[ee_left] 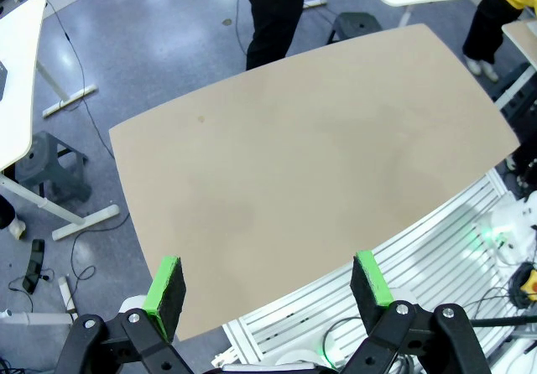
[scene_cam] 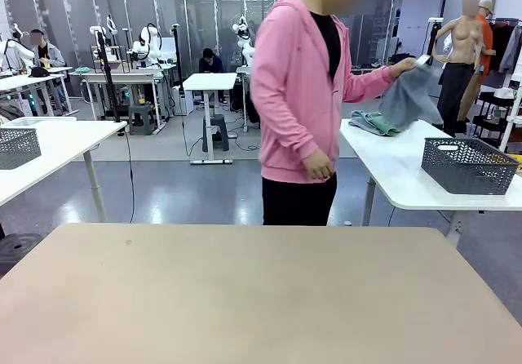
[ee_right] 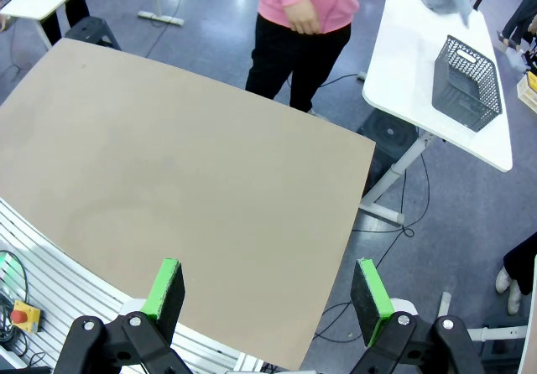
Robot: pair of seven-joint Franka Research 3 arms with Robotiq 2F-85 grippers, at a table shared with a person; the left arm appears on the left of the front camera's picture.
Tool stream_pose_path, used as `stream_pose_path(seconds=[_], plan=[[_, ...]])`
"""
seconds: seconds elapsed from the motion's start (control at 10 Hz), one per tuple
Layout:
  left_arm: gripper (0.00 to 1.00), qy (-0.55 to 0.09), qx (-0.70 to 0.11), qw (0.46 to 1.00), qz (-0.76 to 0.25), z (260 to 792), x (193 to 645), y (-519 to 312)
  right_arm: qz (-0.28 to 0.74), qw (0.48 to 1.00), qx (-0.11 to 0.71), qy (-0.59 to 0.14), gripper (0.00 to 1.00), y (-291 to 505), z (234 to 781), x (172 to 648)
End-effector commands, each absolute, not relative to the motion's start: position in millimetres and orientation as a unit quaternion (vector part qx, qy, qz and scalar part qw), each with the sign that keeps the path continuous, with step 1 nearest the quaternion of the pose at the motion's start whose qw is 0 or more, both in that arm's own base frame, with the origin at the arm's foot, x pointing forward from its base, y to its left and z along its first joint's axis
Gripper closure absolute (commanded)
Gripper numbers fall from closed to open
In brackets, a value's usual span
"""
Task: Fold the towels and place them in the basket.
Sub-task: When a person lays out a Towel with hook on the table, fold it in half twice.
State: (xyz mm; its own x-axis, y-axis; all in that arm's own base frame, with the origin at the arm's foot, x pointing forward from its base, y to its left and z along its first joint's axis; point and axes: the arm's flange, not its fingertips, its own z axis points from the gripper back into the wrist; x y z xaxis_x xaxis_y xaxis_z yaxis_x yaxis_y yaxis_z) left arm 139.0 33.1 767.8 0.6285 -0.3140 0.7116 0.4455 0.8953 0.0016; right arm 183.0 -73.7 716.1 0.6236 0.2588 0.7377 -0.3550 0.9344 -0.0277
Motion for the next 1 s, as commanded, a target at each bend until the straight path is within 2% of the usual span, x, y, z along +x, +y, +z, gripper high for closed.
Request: stream_pose_path(seconds=[0.0, 0.9], plan=[[0.0, -0.373, -0.087, 0.899, -0.214, 772.3, 137.7, 31.6, 0.173, 0.9, 0.061, -0.395, 0.0, -73.0, 717.8, 182.1], [0.0, -0.373, -0.087, 0.899, -0.214, 772.3, 137.7, 31.6, 0.173, 0.9, 0.061, -0.395, 0.0, -73.0, 717.8, 182.1]])
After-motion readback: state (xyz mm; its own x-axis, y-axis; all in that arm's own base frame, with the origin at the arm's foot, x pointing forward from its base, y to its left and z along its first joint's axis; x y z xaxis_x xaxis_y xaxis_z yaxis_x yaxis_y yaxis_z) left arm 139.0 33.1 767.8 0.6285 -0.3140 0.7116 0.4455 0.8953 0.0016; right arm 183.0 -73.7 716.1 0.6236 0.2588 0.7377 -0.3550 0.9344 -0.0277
